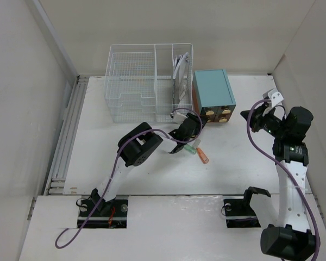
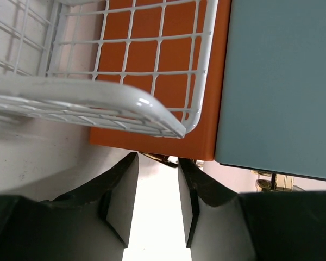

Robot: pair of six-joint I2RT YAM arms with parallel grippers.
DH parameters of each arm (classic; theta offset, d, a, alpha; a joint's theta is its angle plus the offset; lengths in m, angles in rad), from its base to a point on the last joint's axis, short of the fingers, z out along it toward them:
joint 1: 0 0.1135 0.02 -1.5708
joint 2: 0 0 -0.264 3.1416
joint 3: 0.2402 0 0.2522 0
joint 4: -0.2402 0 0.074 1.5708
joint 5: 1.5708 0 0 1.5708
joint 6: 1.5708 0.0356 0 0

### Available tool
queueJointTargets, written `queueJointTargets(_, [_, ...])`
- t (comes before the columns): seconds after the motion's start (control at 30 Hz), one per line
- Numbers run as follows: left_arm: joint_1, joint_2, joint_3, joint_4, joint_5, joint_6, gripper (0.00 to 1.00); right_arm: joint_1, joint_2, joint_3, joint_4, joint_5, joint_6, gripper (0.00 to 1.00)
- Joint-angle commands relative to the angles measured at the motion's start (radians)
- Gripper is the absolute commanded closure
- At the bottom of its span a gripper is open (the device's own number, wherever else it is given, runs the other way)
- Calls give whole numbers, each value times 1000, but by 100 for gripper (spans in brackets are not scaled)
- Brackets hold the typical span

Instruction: Organize the desk

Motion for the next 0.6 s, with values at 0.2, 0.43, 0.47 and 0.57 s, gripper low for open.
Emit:
queueJointTargets(0.2, [-11,5,16,-9,-29,3,70,-6,-13,-3,21,-48,10,100])
queueJointTargets(0.43, [-29,-4,-7,0,-29,3,70,-6,-13,-12,21,-48,10,100])
queueJointTargets(0.47, [-38,-4,-19,12,-29,3,70,-6,-13,-12,21,-48,10,100])
queueJointTargets(0.57, [-49,-25,-50,37,-29,3,70,-6,-13,-12,21,-48,10,100])
